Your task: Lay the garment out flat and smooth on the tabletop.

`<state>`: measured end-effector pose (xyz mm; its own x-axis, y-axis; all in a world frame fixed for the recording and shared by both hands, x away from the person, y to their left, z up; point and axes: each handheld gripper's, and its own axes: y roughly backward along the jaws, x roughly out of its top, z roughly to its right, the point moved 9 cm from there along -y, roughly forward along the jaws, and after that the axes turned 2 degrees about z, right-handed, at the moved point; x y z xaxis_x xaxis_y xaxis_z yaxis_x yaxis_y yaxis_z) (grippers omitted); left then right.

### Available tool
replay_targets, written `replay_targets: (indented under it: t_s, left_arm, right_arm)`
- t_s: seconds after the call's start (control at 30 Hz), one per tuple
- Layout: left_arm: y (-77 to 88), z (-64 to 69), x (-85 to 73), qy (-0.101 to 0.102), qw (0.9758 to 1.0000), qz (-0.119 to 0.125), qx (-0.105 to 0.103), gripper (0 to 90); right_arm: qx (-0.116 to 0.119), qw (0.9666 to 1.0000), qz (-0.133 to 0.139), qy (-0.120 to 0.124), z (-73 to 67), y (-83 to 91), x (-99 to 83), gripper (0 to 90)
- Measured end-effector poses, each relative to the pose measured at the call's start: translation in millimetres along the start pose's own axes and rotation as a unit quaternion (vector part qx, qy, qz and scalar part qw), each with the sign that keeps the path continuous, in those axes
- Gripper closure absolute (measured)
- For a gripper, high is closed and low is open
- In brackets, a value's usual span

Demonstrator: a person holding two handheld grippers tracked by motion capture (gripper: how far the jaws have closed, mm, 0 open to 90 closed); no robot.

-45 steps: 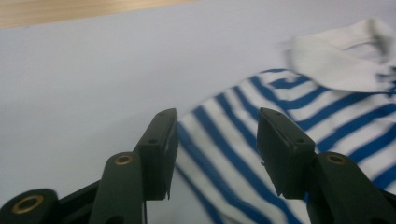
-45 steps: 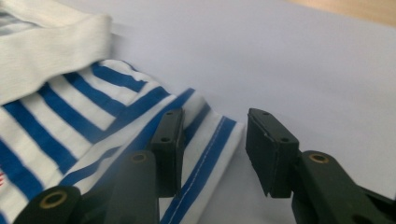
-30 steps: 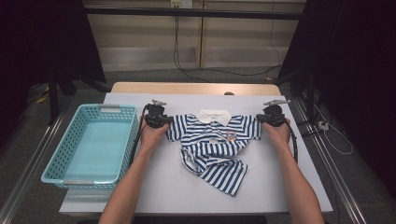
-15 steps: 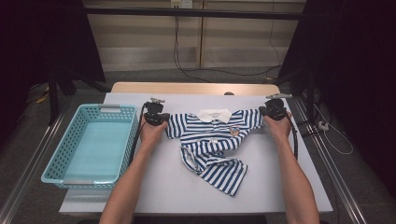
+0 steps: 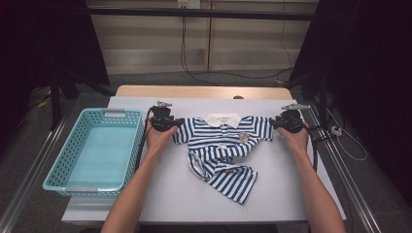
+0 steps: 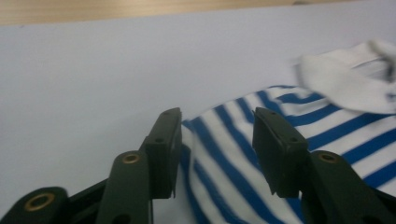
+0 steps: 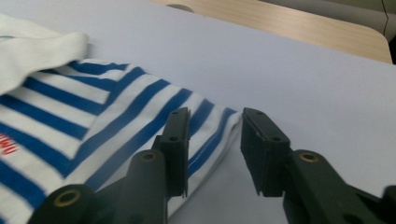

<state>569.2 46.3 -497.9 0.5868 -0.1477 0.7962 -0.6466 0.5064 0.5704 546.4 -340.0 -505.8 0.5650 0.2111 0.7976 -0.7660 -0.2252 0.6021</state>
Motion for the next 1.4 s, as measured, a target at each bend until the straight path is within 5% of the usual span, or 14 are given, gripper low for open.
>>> replay_targets:
  t_s: [0.1, 0.27, 0.53, 0.63, 0.67, 0.77, 0.8, 0.83, 0.93, 1.07, 1.4]
  left_arm:
    - [8.0, 15.6, 3.0, -0.013, 0.9996, 0.01, -0.022, 35.7]
    - [21.8, 29.4, -3.2, -0.024, 0.9991, 0.022, -0.025, 19.9]
    - [47.5, 49.9, -8.2, -0.063, 0.9964, 0.028, -0.051, 6.3]
    - [65.0, 58.0, -13.0, -0.084, 0.9925, 0.04, -0.078, 5.3]
    - [68.2, 61.0, -13.9, -0.076, 0.992, 0.048, -0.088, 5.3]
    - [78.7, 66.1, -18.4, -0.092, 0.9892, 0.06, -0.097, 5.2]
    - [80.3, 71.9, -17.4, -0.073, 0.9892, 0.075, -0.103, 5.2]
    - [82.7, 72.8, -17.3, -0.077, 0.9883, 0.077, -0.107, 5.2]
    - [93.4, 74.3, -18.6, -0.077, 0.988, 0.082, -0.105, 5.1]
    - [110.0, 75.5, -30.9, -0.107, 0.9859, 0.079, -0.101, 5.3]
    - [134.1, 81.9, -56.0, -0.116, 0.9827, 0.094, -0.11, 5.5]
  right_arm:
    - [0.033, 0.9994, 0.012, -0.001, -16.3, 13.2, 4.7, 50.4]
    - [0.069, 0.9971, 0.032, 0.007, -46.0, 37.5, 10.8, 37.7]
    - [0.144, 0.9871, 0.04, 0.059, -117.7, 66.3, 7.4, 34.2]
    - [0.158, 0.9836, 0.047, 0.074, -135.2, 71.4, 6.5, 33.9]
    - [0.168, 0.9817, 0.046, 0.078, -143.5, 73.5, 5.6, 33.8]
    - [0.181, 0.9785, 0.046, 0.087, -161.4, 74.7, 2.6, 33.4]
    - [0.187, 0.9772, 0.046, 0.089, -167.6, 74.8, 1.8, 33.4]
    - [0.193, 0.976, 0.047, 0.09, -173.4, 74.9, 1.4, 33.4]
    - [0.207, 0.9721, 0.045, 0.1, -190.2, 77.2, 2.0, 35.3]
    - [0.228, 0.967, 0.048, 0.103, -209.4, 80.5, 5.8, 37.4]
    - [0.265, 0.9537, 0.029, 0.14, -260.1, 64.1, 5.7, 48.1]
